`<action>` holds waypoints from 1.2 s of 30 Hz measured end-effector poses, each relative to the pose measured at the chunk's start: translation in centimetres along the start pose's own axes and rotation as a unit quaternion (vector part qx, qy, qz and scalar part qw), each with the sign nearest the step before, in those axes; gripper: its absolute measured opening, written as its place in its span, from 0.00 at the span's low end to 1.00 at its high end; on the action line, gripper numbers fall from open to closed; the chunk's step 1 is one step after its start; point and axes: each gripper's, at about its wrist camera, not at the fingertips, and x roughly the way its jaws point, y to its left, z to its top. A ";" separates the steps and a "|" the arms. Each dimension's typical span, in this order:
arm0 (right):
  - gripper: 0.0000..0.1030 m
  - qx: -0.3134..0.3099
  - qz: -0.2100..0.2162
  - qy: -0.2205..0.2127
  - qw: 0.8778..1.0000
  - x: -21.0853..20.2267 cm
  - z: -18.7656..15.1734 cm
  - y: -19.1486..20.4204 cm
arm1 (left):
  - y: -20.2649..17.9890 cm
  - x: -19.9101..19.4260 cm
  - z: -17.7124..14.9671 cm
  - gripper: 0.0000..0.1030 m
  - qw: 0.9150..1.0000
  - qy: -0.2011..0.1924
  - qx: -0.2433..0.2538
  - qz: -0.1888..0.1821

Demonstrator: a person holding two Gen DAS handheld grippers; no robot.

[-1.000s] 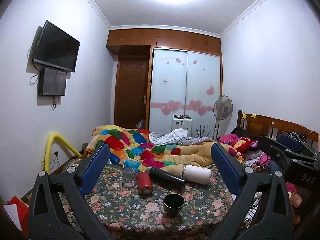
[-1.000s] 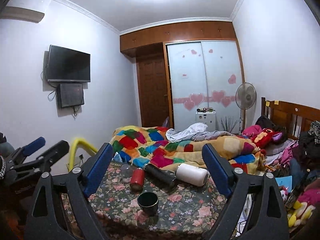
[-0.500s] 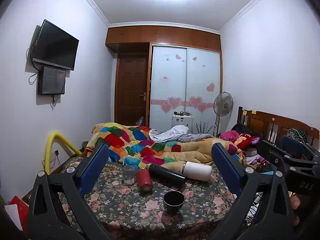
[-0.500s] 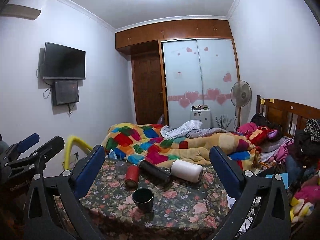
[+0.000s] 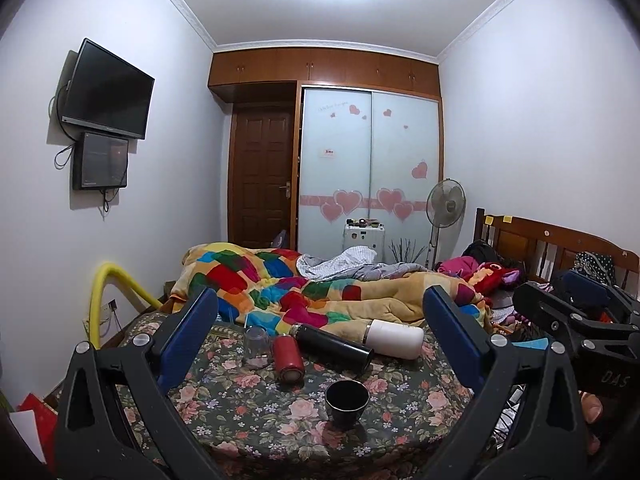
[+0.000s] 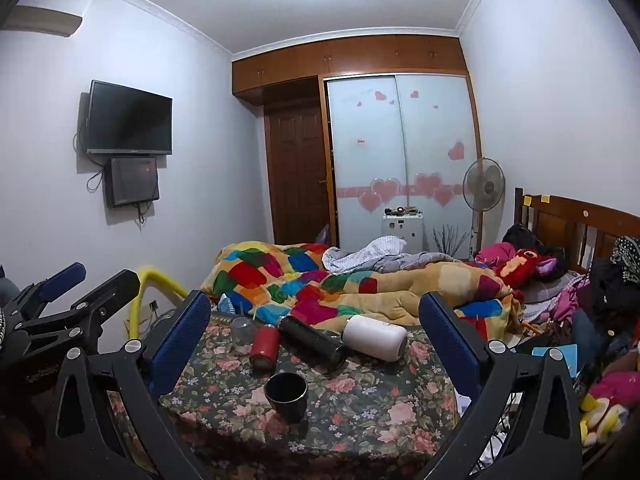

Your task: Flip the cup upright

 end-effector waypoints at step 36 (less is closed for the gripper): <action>1.00 0.006 -0.004 0.004 1.000 -0.1 -0.1 -0.7 | -0.2 1.3 -0.1 1.00 1.000 0.012 -0.011 -0.021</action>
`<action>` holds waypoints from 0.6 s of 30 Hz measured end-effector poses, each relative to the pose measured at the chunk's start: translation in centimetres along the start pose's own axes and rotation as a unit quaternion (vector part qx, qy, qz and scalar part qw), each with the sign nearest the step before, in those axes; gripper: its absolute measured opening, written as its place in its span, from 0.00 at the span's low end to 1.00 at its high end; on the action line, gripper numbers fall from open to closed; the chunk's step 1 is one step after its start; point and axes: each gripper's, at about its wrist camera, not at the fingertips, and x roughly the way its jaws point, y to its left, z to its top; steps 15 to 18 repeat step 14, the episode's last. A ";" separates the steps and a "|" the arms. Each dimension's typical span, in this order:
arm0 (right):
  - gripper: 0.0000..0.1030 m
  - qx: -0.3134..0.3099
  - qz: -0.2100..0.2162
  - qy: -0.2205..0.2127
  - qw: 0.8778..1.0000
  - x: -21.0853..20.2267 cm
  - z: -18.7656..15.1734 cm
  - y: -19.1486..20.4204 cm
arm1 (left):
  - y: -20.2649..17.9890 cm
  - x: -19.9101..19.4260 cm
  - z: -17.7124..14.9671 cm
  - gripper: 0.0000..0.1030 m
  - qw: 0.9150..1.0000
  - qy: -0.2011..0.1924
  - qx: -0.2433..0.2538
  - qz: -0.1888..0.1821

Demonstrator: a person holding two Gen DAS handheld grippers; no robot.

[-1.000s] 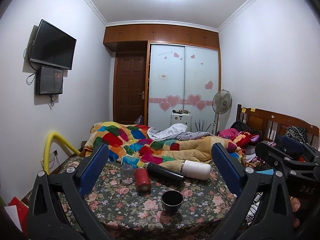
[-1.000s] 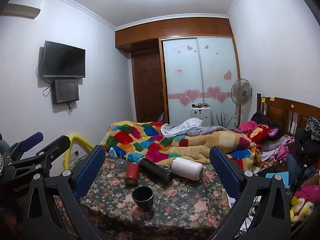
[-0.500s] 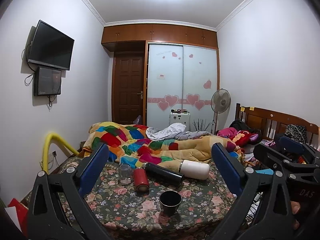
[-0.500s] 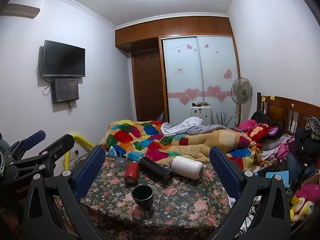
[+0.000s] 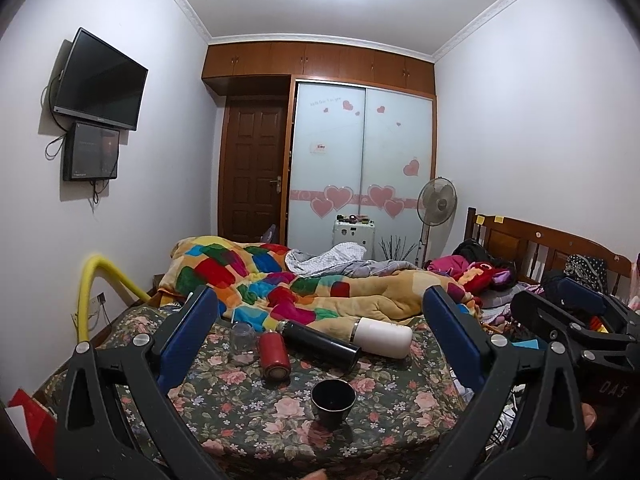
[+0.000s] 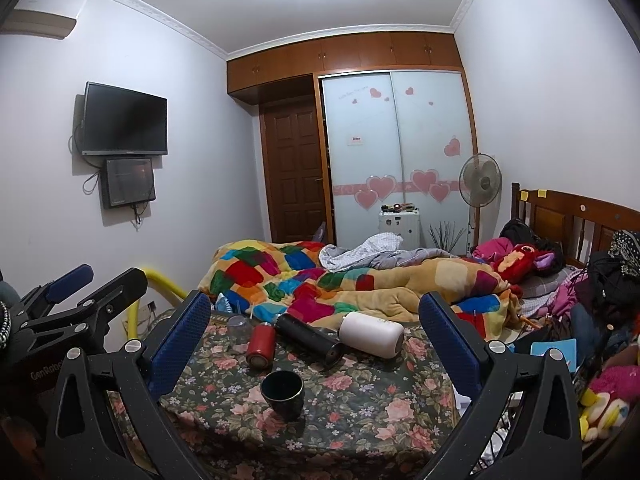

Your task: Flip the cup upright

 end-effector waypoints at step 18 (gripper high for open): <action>1.00 -0.004 -0.002 0.007 1.000 0.4 -0.1 0.4 | 0.5 0.2 -0.5 1.00 1.000 0.003 0.011 -0.005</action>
